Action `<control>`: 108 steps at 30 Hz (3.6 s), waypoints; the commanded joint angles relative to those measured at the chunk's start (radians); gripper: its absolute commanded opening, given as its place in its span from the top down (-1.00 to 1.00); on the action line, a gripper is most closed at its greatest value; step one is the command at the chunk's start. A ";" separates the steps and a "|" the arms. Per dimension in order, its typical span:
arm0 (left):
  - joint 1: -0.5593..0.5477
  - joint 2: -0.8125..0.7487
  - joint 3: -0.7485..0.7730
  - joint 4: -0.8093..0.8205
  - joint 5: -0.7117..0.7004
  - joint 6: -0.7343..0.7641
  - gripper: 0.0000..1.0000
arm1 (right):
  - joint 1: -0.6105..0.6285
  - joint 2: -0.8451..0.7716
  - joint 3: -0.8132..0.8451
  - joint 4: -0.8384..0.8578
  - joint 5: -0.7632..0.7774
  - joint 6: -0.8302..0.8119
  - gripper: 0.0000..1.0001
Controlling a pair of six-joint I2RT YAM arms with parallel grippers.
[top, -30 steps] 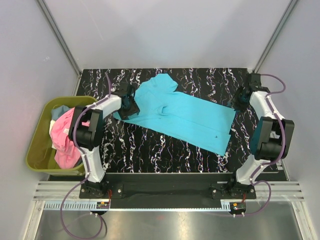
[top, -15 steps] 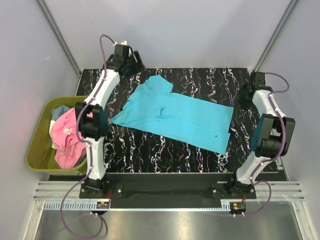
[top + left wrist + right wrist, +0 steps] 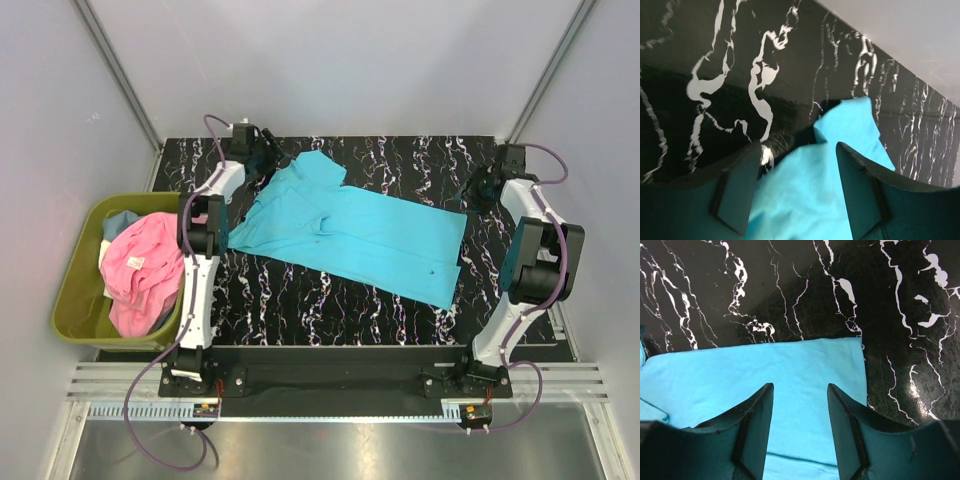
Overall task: Fold and stack the t-shirts
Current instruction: Fold the tshirt
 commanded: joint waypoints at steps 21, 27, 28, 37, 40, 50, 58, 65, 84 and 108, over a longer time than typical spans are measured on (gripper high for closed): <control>-0.060 0.118 0.104 0.149 0.021 -0.062 -0.16 | -0.036 0.111 0.084 -0.016 0.093 -0.029 -0.10; -0.066 0.127 0.117 0.156 0.066 -0.073 0.40 | -0.044 0.217 0.152 -0.068 0.103 -0.066 -0.10; -0.064 0.121 0.106 0.162 0.064 -0.072 0.68 | -0.044 0.226 0.156 -0.068 0.114 -0.071 -0.09; -0.034 0.063 0.061 0.203 0.115 -0.098 1.00 | -0.047 0.229 0.122 -0.044 0.093 -0.074 0.07; -0.025 0.047 0.064 0.234 0.130 -0.096 1.00 | -0.047 0.214 0.096 -0.004 0.047 -0.086 0.07; -0.015 0.029 0.063 0.280 0.210 -0.082 1.00 | -0.047 0.206 0.097 0.045 0.035 -0.140 1.00; -0.002 -0.083 -0.015 0.268 0.218 0.034 1.00 | -0.048 0.094 -0.010 0.217 0.093 -0.201 1.00; 0.035 -0.203 -0.164 0.295 0.222 0.069 1.00 | -0.047 -0.023 -0.176 0.418 0.061 -0.193 1.00; 0.037 -0.439 -0.492 0.209 0.107 0.293 1.00 | -0.044 -0.236 -0.407 0.380 0.061 -0.092 1.00; 0.038 -0.568 -0.695 0.107 -0.042 0.363 0.85 | -0.041 -0.280 -0.493 0.188 0.044 -0.038 0.97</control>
